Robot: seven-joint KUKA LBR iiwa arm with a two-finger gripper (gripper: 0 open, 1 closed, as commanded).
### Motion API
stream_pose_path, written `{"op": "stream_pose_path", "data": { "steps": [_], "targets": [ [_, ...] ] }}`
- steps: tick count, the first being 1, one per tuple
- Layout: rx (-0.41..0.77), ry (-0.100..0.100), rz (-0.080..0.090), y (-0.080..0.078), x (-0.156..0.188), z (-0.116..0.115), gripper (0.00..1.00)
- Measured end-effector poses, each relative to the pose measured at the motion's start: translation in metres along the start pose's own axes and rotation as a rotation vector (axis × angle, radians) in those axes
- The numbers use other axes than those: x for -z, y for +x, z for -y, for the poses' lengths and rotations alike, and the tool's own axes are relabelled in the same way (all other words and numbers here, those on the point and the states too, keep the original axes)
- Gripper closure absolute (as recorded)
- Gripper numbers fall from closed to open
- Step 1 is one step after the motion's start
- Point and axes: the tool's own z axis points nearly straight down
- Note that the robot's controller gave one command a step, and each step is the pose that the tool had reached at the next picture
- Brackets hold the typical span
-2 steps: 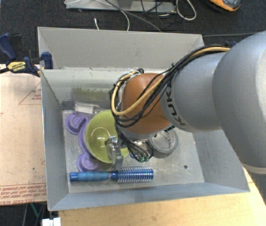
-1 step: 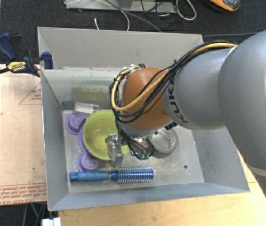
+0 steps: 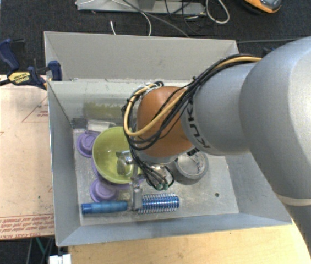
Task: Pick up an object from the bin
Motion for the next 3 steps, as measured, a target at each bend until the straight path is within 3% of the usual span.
{"op": "stream_pose_path", "data": {
  "steps": [1, 3],
  "targets": [
    [0.005, -0.002, 0.005, -0.003, -0.0099, -0.0021, 1.0],
    [0.016, -0.005, 0.01, -0.0037, -0.0102, -0.001, 1.0]
  ]
}}
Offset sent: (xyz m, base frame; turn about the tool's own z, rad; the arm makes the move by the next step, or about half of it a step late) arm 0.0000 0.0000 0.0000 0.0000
